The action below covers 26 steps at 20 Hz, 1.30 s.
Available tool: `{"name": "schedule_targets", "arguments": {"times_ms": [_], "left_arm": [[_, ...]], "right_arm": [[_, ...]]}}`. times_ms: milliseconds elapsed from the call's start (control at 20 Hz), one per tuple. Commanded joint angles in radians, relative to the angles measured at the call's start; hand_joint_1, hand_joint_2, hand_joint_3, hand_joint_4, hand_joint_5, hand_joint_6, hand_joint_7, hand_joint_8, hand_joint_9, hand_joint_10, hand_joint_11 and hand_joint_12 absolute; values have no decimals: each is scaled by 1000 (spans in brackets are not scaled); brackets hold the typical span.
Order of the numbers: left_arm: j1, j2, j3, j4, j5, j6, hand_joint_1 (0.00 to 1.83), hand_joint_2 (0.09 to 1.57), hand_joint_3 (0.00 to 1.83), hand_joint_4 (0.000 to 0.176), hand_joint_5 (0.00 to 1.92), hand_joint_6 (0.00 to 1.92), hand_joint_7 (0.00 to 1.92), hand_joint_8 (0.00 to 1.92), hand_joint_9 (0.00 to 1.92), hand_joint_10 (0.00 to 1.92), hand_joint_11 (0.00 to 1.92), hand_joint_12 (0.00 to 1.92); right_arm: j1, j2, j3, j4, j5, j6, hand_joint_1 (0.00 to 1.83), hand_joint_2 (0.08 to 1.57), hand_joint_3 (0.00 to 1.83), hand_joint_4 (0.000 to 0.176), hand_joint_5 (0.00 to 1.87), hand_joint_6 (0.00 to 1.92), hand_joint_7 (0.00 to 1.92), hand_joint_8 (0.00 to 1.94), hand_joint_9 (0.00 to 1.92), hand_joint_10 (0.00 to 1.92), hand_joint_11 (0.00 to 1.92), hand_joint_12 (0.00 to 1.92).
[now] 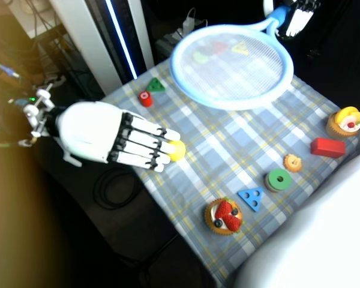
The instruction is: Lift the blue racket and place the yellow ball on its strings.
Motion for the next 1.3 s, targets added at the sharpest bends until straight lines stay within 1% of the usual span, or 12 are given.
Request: {"name": "schedule_targets", "arguments": {"times_ms": [0,150,500,600,650,700,750,850,950,1050,1150,1250], "left_arm": [[-3,6,-1,12,-127,-15,1650,1255,10,176,1084,1921,1398,1921,1615,1921,1535,1921],[-2,-3,-2,16,-119,-18,1630,1263,6,176,1085,1921,1430,1921,1631,1921,1586,1921],[-6,-18,10,22,-78,-18,1574,1312,0,176,1045,1921,1448,1921,1661,1921,1635,1921],[-9,-22,14,23,-70,-18,1641,1291,0,176,1013,1921,1412,1921,1647,1921,1406,1885],[-10,-23,14,23,-69,-18,1623,1293,0,176,1006,1921,1407,1921,1640,1921,1447,1914],[-11,-23,15,23,-66,-18,1584,1305,2,176,983,1921,1422,1921,1636,1921,1530,1920],[-11,-25,17,23,-62,-18,1644,1277,0,176,954,1921,1445,1921,1665,1921,1366,1910],[-11,-26,20,25,-52,-18,1703,1249,0,176,938,1921,1385,1921,1635,1921,1475,1921],[-13,-27,26,25,-46,-18,1695,1257,0,176,1010,1921,1398,1921,1645,1921,1283,1633],[-26,-26,32,35,-38,-18,1777,1228,0,176,1026,1921,1420,1921,1665,1921,1332,1836],[-35,-25,37,44,-33,-18,1802,1221,0,176,1022,1921,1434,1921,1662,1921,1253,1728],[-43,-25,41,49,-30,-18,1740,1199,0,176,975,1921,1403,1921,1647,1921,1698,1919]], "right_arm": [[20,-6,5,12,84,4,811,1119,0,31,383,0,556,0,608,1,207,920],[74,-30,36,-40,12,18,976,1027,0,0,417,1,645,6,733,25,336,981],[179,-111,117,-171,-153,61,1120,993,0,0,491,4,683,7,739,7,381,795],[186,-126,127,-178,-169,61,1189,1001,1,0,702,13,891,21,933,47,499,1017],[186,-128,129,-178,-172,61,1328,1037,14,0,880,13,1050,657,1061,110,574,1230],[186,-128,129,-178,-174,63,1266,1070,1,0,962,689,1129,784,1162,189,677,1312],[186,-128,130,-178,-174,68,1257,1053,1,0,1103,687,1145,842,1116,740,804,1447],[186,-123,129,-178,-163,80,1258,1057,0,0,1127,632,1111,920,1064,850,829,1389],[187,-101,121,-163,-106,101,1271,1071,0,0,1163,499,1046,1092,1033,947,857,1421],[187,-64,90,-111,0,85,1267,1101,1,0,1132,486,970,1258,945,1148,792,1615],[189,-33,63,-76,86,59,1275,1088,0,0,1172,395,998,1221,964,1147,818,1607],[224,-21,55,-77,141,51,1364,1134,2,0,929,930,941,1120,830,1281,619,1285]]}}
